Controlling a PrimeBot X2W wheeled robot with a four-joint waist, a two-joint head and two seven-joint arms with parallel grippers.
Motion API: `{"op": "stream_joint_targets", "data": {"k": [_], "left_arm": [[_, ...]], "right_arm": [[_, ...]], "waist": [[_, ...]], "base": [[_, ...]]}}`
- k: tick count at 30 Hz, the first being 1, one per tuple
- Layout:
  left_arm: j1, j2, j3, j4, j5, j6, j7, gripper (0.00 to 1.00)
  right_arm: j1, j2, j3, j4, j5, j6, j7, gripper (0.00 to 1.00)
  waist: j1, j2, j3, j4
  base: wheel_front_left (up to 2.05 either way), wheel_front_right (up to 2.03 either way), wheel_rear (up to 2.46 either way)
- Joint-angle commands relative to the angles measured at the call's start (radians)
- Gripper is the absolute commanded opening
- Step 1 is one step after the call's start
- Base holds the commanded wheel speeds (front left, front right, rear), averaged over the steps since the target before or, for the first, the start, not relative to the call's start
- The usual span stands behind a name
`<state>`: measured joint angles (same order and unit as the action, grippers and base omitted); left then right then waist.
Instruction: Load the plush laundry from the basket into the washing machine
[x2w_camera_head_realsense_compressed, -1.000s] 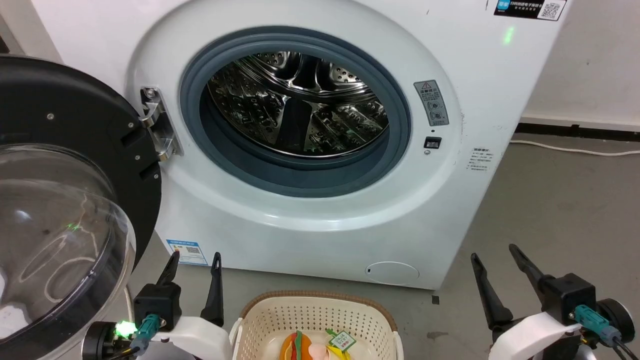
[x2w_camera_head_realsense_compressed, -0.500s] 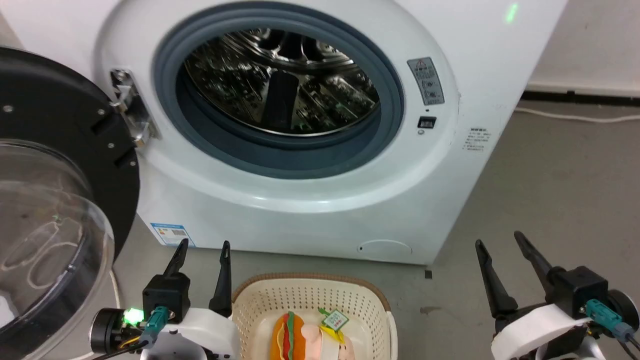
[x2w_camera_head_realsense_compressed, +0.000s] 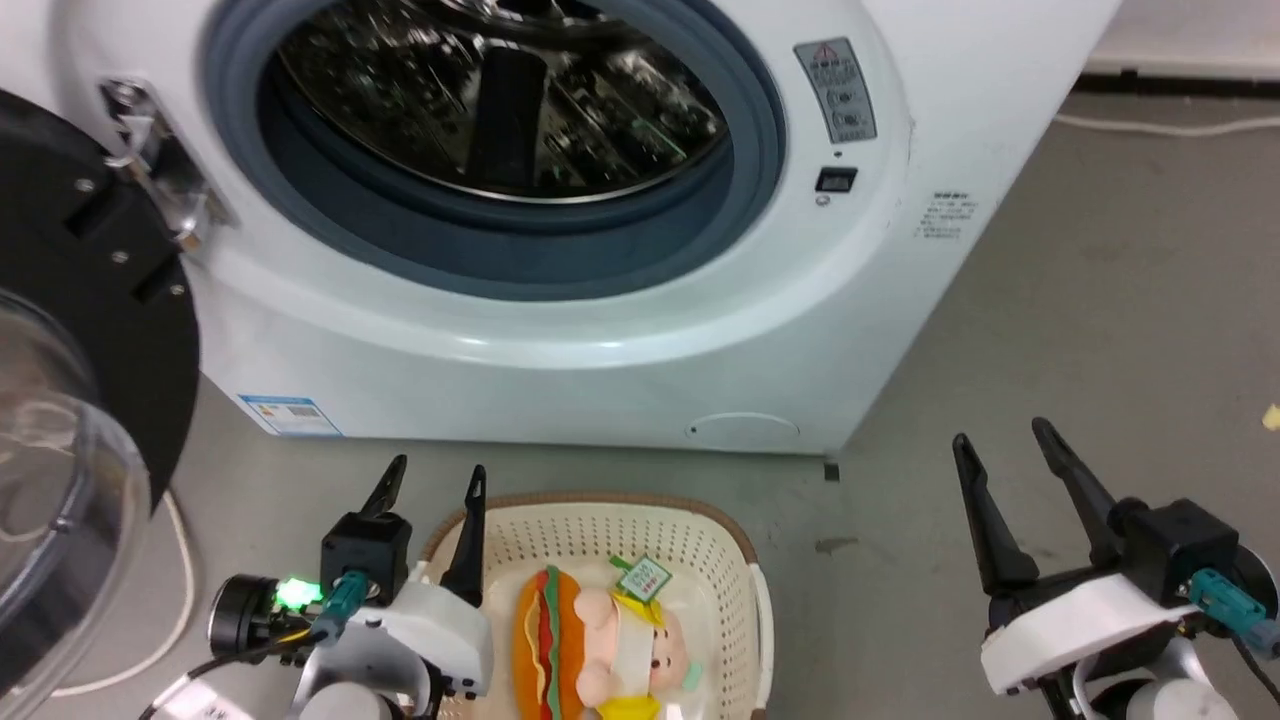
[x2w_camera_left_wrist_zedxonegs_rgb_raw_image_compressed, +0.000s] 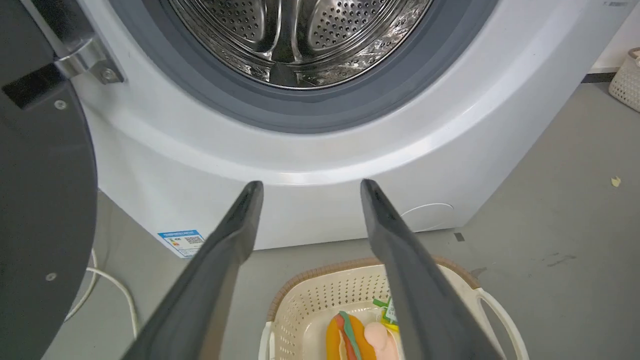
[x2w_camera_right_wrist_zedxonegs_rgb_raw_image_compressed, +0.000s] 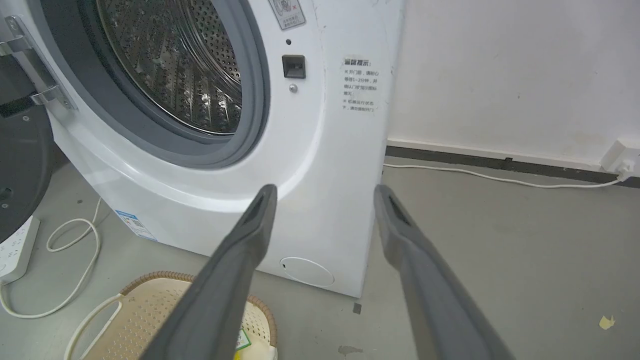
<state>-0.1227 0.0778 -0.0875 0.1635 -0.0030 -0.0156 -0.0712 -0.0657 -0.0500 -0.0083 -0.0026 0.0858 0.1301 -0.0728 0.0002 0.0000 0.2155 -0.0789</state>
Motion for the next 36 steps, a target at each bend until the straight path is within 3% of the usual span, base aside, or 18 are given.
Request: {"op": "stream_joint_targets", "data": {"k": [1,13,36], "left_arm": [[-0.03,0.008,-0.009,0.029,-0.006,-0.007,-0.007,1.0],[-0.182,0.042,-0.043,0.327,-0.038,-0.035,0.041,1.0],[-0.381,0.092,-0.119,0.623,-0.061,-0.057,0.128,1.0]], "right_arm": [[-0.022,0.0,0.002,-0.002,0.016,0.0,-0.011,1.0],[-0.068,0.0,0.002,-0.005,0.064,0.0,-0.044,1.0],[-0.128,0.0,0.016,-0.013,0.137,0.0,-0.09,1.0]], "waist": [[-0.0002,0.0,0.029,-0.018],[-0.0002,0.0,0.163,-0.09],[-0.0002,0.0,0.379,-0.164]], "base": [[0.0,0.0,0.0],[0.0,0.0,0.0],[0.0,0.0,0.0]]}}
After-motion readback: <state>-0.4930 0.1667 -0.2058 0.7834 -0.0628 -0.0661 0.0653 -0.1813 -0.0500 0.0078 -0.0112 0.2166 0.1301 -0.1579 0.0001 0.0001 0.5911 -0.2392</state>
